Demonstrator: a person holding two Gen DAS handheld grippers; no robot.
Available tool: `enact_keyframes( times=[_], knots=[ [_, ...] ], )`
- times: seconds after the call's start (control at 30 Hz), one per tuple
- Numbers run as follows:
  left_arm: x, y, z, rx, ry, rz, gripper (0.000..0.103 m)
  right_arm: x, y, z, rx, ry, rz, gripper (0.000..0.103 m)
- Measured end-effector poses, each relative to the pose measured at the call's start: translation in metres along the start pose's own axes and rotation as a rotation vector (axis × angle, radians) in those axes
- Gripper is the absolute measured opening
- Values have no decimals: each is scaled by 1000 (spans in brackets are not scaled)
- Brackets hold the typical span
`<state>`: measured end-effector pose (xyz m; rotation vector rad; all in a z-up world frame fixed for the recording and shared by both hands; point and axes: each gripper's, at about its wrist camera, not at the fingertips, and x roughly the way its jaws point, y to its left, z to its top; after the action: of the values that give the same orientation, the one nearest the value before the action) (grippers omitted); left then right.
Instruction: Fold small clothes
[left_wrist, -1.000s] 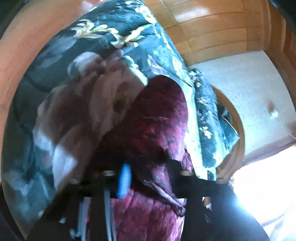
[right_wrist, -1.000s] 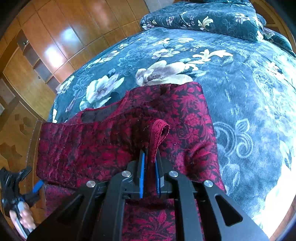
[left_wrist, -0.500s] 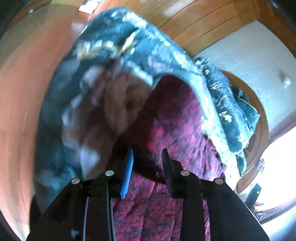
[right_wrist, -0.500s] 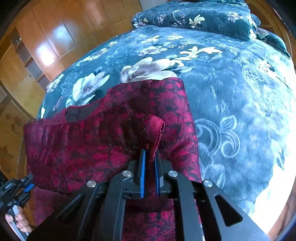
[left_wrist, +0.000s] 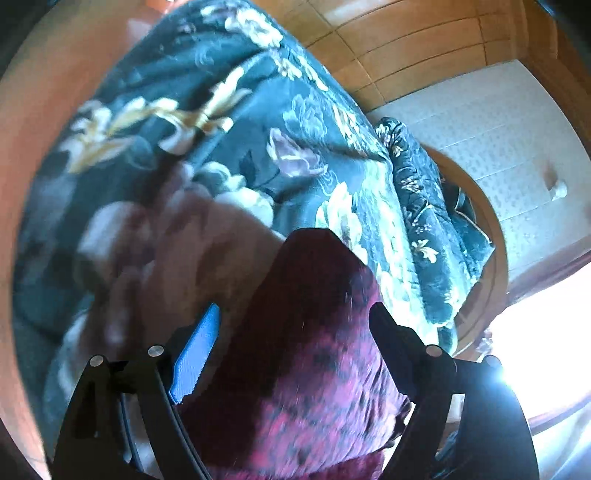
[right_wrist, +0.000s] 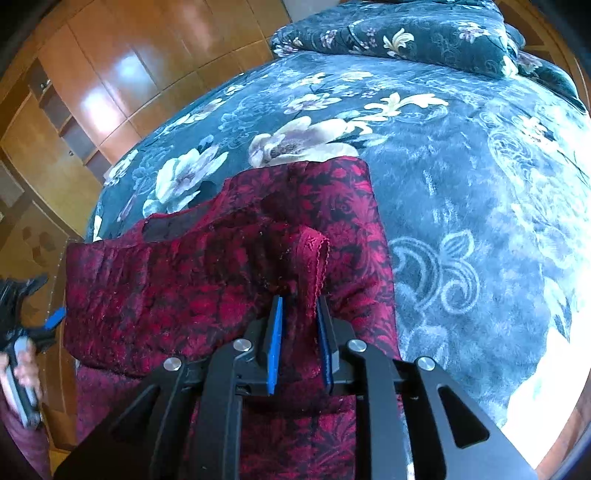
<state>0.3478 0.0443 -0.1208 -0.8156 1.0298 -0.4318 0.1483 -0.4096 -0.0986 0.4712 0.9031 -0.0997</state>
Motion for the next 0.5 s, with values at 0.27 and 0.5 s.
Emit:
enact_keyframes(
  times=[0.27,0.5],
  knots=[
    [4,-23,-14,134,-41,12,21,10,-6,-2,4,7,13,20],
    [41,-44,-41,401,-84,504,27,-21,11,0,-100,-106,-47,4]
  ],
)
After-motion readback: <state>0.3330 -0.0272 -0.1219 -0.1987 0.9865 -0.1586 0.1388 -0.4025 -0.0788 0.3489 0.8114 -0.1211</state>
